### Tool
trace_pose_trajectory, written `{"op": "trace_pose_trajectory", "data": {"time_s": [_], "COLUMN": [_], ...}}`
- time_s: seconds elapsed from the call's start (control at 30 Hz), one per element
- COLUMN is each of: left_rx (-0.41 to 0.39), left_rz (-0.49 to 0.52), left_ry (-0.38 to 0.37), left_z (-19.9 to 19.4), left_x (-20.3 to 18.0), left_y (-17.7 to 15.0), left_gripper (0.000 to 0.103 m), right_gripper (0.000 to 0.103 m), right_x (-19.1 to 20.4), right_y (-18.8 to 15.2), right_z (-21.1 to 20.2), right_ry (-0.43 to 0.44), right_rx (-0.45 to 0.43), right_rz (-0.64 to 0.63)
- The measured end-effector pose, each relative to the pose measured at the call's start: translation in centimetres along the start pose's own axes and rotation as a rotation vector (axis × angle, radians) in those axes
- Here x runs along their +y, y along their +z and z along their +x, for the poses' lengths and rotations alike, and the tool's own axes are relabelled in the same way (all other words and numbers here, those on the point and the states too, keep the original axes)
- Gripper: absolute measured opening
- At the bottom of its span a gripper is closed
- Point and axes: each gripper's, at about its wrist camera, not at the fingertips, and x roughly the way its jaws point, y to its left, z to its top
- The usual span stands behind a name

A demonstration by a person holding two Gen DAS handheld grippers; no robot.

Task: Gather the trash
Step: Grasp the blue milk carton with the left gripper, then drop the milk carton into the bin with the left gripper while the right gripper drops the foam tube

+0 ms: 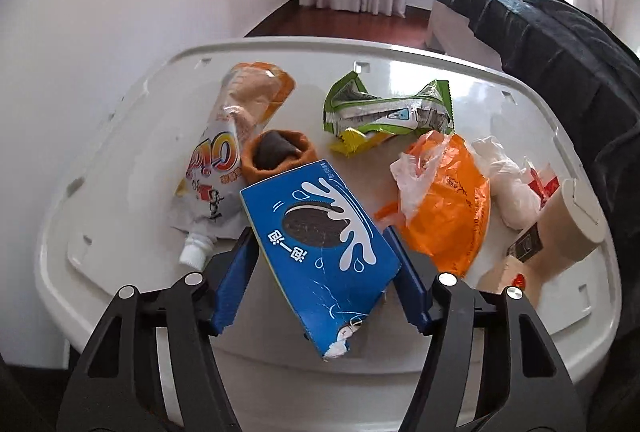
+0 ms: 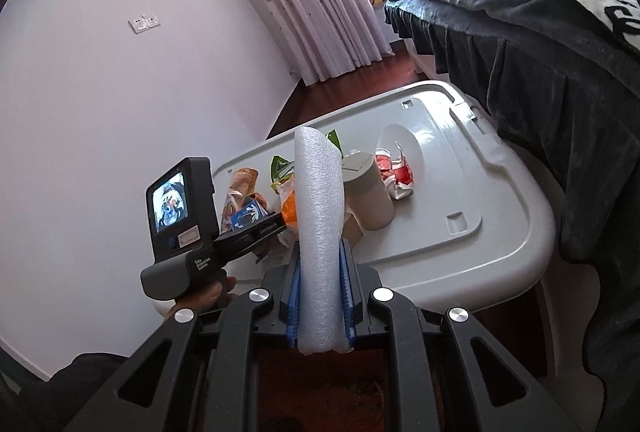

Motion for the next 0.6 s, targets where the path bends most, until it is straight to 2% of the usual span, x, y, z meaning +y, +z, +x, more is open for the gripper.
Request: {"op": "trace_pose_trajectory", "data": {"time_s": [0.1,0.2,0.37,0.47,0.6], "left_rx": [-0.022,-0.048,-0.089,-0.163,-0.131], "left_rz": [0.025,0.050,0.123,0.191,0.198], "left_ry": [-0.058,-0.114,-0.203,-0.183,-0.155], "left_z": [-0.5,-3.2,-12.2,-17.9,-19.9], "left_x": [1.0,2.9,6.7,8.6,10.5], "left_y": [-0.5,-1.6,-4.9,-7.2,-11.7], "left_gripper": [0.059,0.058,0.058,0.058,0.058], "right_gripper": [0.017,0.017,0.017,0.017,0.017], "right_x": [-0.1,-0.6,0.7,2.4,4.7], "right_y": [-0.1,0.1,-0.2,-0.8,-3.0], "right_z": [0.2,0.4,0.9,1.0,0.1], "right_ry": [-0.006,-0.014,0.004,0.012,0.016], "right_rx": [0.006,0.006,0.016,0.008,-0.012], "right_rz": [0.009,0.031,-0.006,-0.067,-0.111]}}
